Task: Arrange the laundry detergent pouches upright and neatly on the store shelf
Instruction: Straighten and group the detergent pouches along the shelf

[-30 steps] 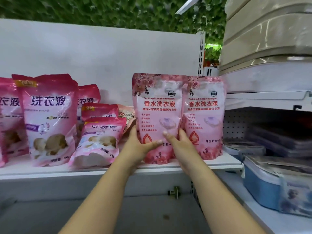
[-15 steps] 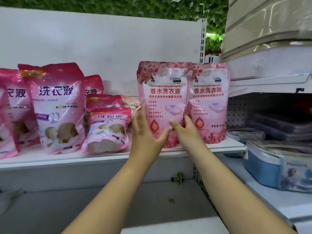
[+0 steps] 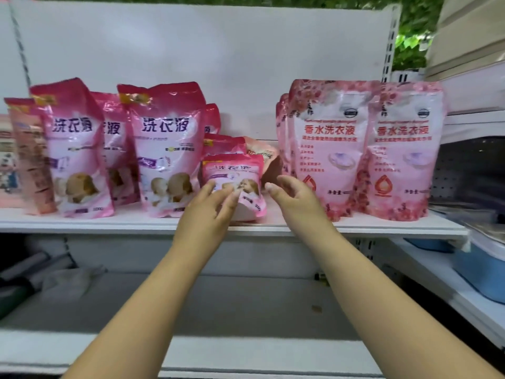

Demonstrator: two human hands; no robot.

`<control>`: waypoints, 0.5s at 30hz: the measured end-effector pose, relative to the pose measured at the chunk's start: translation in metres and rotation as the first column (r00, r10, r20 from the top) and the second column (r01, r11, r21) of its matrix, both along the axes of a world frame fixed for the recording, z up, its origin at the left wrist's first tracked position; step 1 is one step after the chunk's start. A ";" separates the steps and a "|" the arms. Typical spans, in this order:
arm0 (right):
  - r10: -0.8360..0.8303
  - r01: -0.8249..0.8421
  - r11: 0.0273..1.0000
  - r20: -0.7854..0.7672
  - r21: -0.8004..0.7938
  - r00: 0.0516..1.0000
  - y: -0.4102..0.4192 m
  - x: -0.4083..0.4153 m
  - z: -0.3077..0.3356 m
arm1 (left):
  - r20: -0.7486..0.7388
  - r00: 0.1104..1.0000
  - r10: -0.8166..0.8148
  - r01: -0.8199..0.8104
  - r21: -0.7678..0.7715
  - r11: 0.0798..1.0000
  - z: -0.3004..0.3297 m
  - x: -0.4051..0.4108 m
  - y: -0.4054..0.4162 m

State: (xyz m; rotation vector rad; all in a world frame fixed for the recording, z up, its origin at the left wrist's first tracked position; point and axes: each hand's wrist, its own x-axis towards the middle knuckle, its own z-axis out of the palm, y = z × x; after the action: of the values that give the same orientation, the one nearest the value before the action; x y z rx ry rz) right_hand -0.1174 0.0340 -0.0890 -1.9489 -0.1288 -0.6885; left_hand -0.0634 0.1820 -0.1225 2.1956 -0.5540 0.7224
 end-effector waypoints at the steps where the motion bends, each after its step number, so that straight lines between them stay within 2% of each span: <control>1: 0.013 -0.011 1.000 -0.074 0.020 0.997 0.004 0.009 0.003 | 0.000 1.000 0.007 -0.007 0.001 1.000 -0.003 -0.003 0.001; 4: 0.097 -0.044 0.978 -0.257 0.204 0.961 0.013 0.031 0.012 | 0.000 1.000 -0.001 0.001 -0.044 0.999 -0.008 -0.017 0.005; 7: 0.260 -0.119 0.909 -0.319 0.400 0.911 0.022 0.042 0.014 | 0.003 0.999 -0.043 0.043 -0.144 0.989 -0.012 -0.034 0.008; 11: 0.269 -0.136 0.872 -0.229 0.469 0.936 0.028 0.041 0.010 | 0.008 0.992 -0.125 0.123 -0.241 0.963 -0.022 -0.052 0.010; 13: 0.229 -0.124 0.867 -0.164 0.482 0.960 0.029 0.035 0.006 | -0.026 0.975 -0.221 0.190 -0.419 0.888 -0.021 -0.060 0.012; 15: 0.204 -0.124 0.844 -0.099 0.521 0.974 0.031 0.024 0.001 | -0.062 0.956 -0.287 0.191 -0.611 0.768 -0.018 -0.061 0.018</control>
State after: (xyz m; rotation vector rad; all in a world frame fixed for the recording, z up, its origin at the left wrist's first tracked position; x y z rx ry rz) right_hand -0.0938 0.0646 -0.0880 -1.4442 -0.0132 -0.4035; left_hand -0.1241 0.2001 -0.1403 1.5298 -0.4388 0.4951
